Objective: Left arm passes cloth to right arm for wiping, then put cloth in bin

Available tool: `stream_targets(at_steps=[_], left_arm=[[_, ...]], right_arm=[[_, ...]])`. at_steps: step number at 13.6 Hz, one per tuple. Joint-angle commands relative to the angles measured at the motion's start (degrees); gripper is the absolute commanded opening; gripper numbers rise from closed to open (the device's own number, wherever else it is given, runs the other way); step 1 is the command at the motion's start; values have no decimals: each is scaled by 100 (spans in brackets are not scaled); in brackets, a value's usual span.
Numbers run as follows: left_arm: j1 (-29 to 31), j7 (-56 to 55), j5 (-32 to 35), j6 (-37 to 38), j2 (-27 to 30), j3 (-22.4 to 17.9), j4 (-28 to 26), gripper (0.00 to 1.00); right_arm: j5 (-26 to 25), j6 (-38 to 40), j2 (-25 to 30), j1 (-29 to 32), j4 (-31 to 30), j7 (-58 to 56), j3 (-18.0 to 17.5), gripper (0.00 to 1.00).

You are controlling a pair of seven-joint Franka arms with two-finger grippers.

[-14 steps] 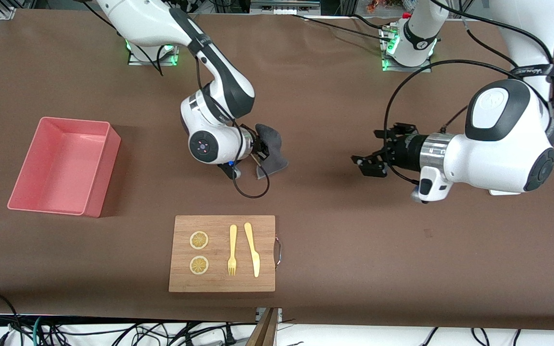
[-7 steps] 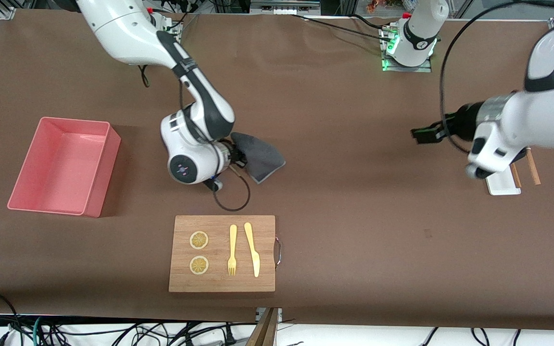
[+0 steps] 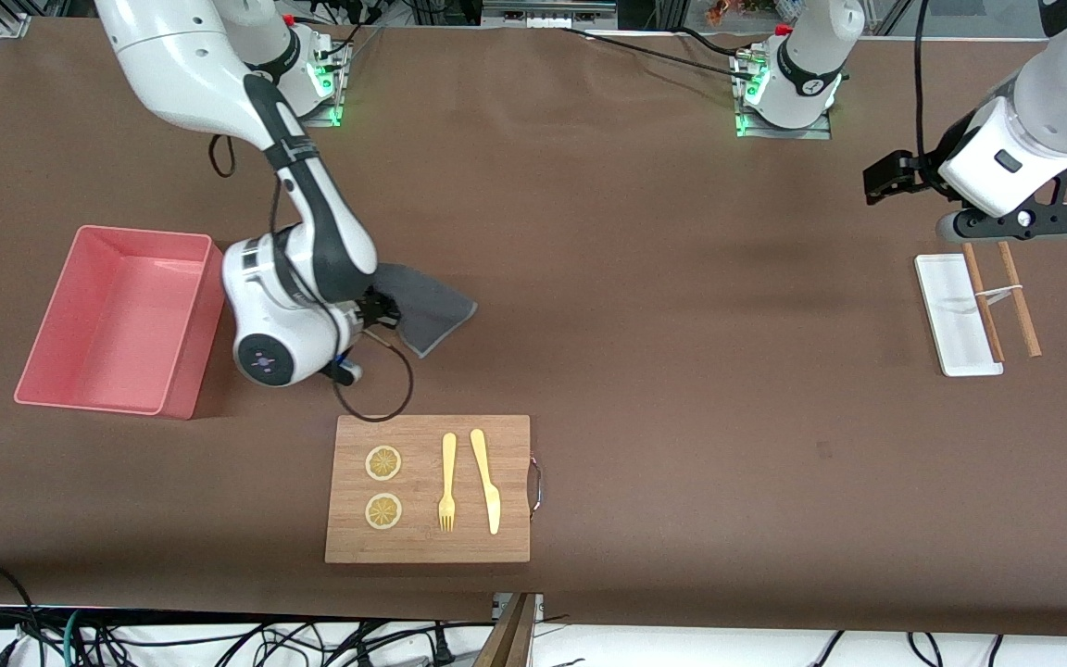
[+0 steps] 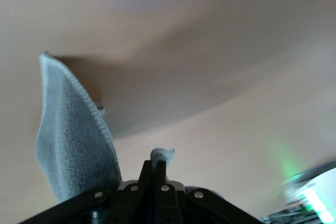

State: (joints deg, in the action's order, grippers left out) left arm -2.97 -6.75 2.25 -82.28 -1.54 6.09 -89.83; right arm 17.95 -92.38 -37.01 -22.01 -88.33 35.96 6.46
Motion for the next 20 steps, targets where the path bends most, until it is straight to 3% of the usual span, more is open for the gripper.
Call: stream_targets(at_steps=[1, 4, 8, 12, 20], left_arm=[[173, 561, 196, -812, 110, 15, -332, 100], [262, 552, 144, -1264, 92, 15, -544, 100], [288, 482, 48, -1255, 75, 15, -526, 100], [385, 473, -190, -1246, 13, -3, -456, 100], [394, 543, -138, -1229, -110, -29, -228, 100]], right_arm=[[-142, 404, 159, -22, -26, -1385, 696, 0], [-563, 414, 159, -57, 0, -1821, 813, 0], [-442, 64, 28, -566, -35, -1015, 752, 0], [559, -489, -201, -1023, -35, 23, 664, 0], [1701, -1896, -324, -2044, 0, 1913, 550, 0]])
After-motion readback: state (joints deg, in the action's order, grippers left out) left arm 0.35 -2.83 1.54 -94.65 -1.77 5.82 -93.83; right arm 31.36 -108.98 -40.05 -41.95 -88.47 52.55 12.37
